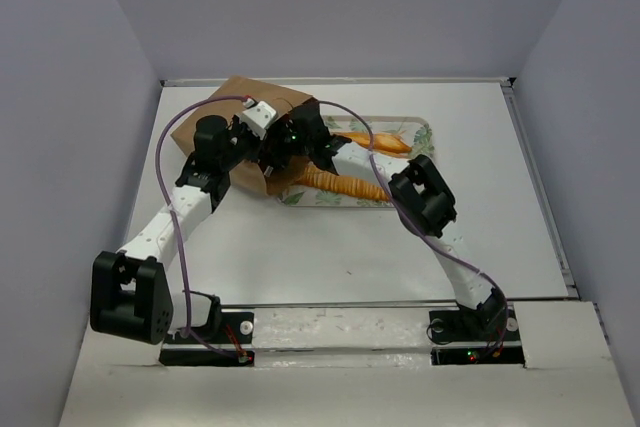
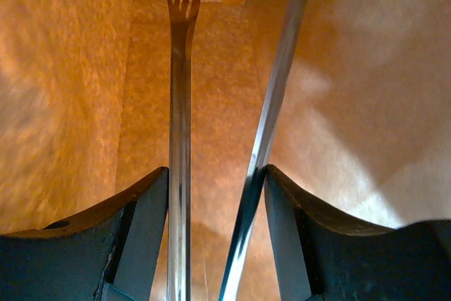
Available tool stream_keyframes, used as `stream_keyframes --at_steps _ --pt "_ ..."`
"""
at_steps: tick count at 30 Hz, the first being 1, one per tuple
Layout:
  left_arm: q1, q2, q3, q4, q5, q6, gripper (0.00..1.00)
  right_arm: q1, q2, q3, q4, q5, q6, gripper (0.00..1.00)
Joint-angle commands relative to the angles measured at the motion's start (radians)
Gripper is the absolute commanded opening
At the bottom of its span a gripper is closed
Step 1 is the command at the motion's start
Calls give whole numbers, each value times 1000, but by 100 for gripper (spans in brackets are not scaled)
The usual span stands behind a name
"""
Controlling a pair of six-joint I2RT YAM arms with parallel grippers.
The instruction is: Take the fake bread out of the paper bag
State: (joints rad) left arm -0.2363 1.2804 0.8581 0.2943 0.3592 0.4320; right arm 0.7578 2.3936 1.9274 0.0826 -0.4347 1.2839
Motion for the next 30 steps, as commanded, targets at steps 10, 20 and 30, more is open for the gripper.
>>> stream_keyframes --at_steps 10,20,30 --pt "-11 -79 -7 45 144 -87 0 -18 33 41 106 40 52 40" --pt "43 -63 10 17 69 -94 0 -28 -66 -62 131 2 -3 1" --pt "146 -39 19 34 47 -52 0 -37 -208 -179 134 -10 -90 1"
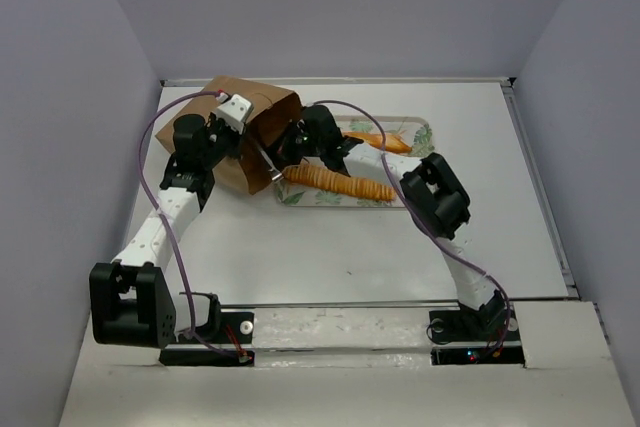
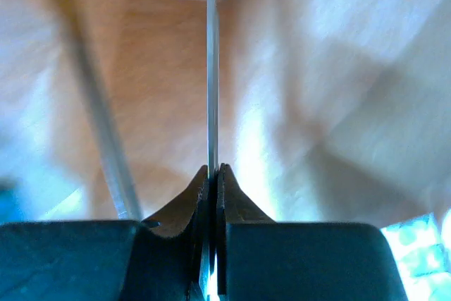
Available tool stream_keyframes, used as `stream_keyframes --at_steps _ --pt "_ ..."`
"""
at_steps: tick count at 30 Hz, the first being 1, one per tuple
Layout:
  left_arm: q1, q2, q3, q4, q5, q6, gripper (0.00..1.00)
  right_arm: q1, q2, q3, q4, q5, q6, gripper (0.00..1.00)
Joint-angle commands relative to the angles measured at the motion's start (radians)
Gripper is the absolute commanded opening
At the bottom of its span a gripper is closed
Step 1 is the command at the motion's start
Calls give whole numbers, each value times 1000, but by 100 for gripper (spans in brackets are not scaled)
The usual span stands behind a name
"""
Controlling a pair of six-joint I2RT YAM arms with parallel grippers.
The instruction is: Take the fake bread out of the paper bag
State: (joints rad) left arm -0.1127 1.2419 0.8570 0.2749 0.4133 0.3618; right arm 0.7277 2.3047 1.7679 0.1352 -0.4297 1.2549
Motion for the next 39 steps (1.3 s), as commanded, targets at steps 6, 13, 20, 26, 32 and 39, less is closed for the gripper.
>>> stream_keyframes --at_steps 6,13,20,26,32,39 --pt "36 2 22 66 -2 42 0 -7 -186 -84 80 -18 -84 1" --pt "38 51 79 80 -198 -7 0 -51 -255 -171 58 -11 -127 1" --pt "44 103 226 -8 -309 6 0 -125 -416 -116 -182 54 -412 1" --pt "45 117 278 -45 -298 -38 0 -275 -577 -194 -314 170 -534 1" --pt "59 123 478 -184 -199 -275 0 -546 -702 -399 -460 472 -766 1" --pt "135 71 556 -313 -120 -483 0 -695 -693 -559 -468 684 -965 1"
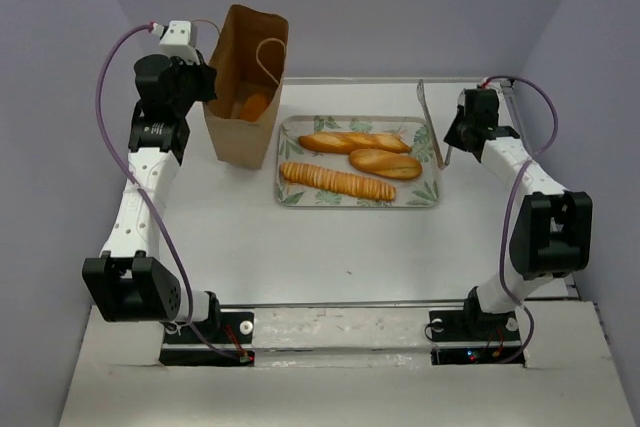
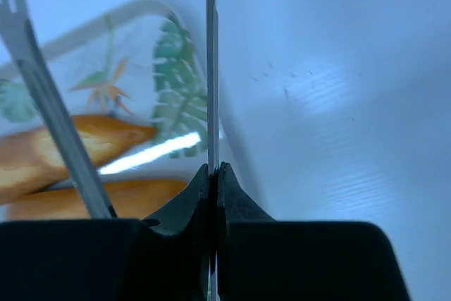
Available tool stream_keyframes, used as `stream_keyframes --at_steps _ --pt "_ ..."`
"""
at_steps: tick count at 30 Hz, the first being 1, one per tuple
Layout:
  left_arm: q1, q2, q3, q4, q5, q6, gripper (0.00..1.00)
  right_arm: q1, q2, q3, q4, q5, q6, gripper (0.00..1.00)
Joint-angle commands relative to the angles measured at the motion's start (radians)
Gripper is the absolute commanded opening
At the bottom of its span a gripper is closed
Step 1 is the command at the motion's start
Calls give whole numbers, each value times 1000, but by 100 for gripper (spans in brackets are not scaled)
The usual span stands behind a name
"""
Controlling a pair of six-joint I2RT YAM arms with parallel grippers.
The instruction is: Take the fake bread out of the paper bag
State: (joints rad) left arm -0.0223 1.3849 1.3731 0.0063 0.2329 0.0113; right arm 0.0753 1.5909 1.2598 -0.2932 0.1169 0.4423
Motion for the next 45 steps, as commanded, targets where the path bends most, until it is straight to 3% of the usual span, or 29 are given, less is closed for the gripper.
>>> stream_keyframes --at_steps 1,8,12,15,18,19,22,25,26,34,42,45 --pt "51 -72 26 -51 51 -132 0 -54 35 -63 -35 150 -168 1" --pt "87 -107 -78 -92 5 -56 0 -103 173 -131 18 201 -212 4" --pt "101 -104 -28 -100 -3 -22 0 -112 185 -168 61 210 -211 6" --pt "114 -98 18 -107 5 -16 0 -112 207 -188 98 167 -231 13" --pt "127 -99 -3 -114 0 -16 0 -112 228 -198 98 188 -232 33" --pt "131 -103 -18 -114 -1 -16 0 -112 227 -203 100 193 -234 46" --pt "166 -118 -98 -106 17 -59 0 -112 207 -214 100 208 -235 57" --pt "191 -132 -160 -77 45 -86 0 -112 152 -211 98 204 -243 75" --pt "197 -133 -169 -60 57 -89 0 -112 118 -208 94 201 -246 100" --pt "234 -121 -178 -29 71 -73 0 -134 -51 -166 80 239 -200 100" --pt "239 -109 -161 -14 77 -53 0 -149 -5 -102 6 230 -65 100" --pt "237 -112 -164 -14 80 -45 0 -149 -55 -155 95 211 -51 100"
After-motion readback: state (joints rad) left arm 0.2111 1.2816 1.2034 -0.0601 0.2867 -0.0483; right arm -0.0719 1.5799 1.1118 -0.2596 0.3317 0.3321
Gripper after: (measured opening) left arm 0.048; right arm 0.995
